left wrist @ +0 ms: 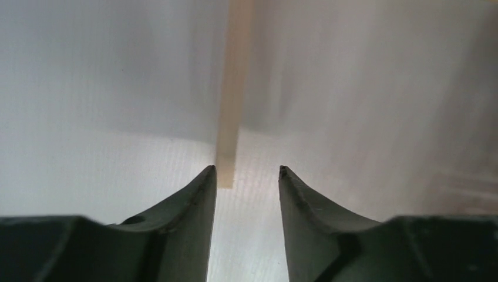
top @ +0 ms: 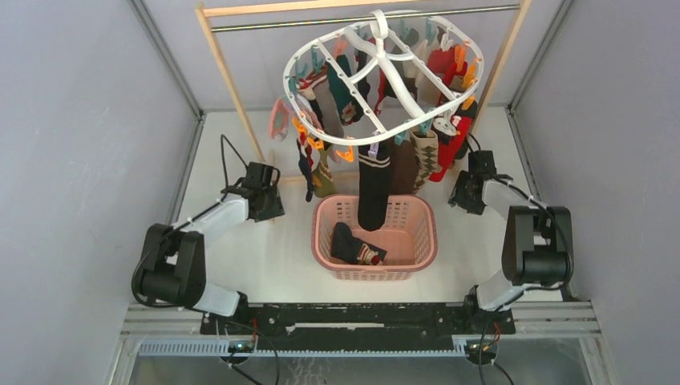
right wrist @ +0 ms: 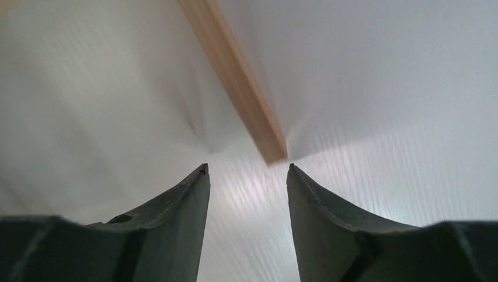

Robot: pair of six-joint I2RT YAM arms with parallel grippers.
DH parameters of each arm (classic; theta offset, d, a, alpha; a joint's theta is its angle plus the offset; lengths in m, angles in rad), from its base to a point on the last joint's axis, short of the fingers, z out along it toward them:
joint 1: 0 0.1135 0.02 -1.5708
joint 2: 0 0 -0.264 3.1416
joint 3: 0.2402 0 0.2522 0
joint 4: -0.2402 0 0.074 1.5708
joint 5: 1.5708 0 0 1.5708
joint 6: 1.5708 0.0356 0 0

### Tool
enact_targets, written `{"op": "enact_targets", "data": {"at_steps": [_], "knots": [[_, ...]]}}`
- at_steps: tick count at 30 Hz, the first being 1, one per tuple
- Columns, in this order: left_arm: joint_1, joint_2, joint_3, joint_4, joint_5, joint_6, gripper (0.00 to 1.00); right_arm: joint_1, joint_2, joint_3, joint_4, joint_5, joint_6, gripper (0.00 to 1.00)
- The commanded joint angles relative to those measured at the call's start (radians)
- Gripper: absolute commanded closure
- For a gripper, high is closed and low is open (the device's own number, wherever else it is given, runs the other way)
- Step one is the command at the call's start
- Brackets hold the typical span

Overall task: Remove the socks clipped to the hanger
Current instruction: Move the clothesline to the center of the board.

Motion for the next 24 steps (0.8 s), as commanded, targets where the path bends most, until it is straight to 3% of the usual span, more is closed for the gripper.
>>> {"op": "enact_targets", "data": {"at_steps": [1,11,19,24], "knots": [[-0.031,-0.130,0.032,0.011,0.029,-0.042,0.48,-0.007,-0.162,-0.040,-0.049,-0.061,0.044,0.41],[-0.108,-0.341,0.043,-0.045,-0.013,-0.093,0.02,0.024,-0.706,-0.091,-0.179,-0.170,0.101,0.33],[-0.282,-0.471,0.075,-0.112,-0.079,-0.130,0.00,0.235,-0.933,-0.030,-0.230,-0.354,0.124,0.32],[-0.356,-0.571,0.085,-0.154,-0.116,-0.156,0.00,0.438,-0.973,-0.034,-0.126,-0.396,0.150,0.35]]}}
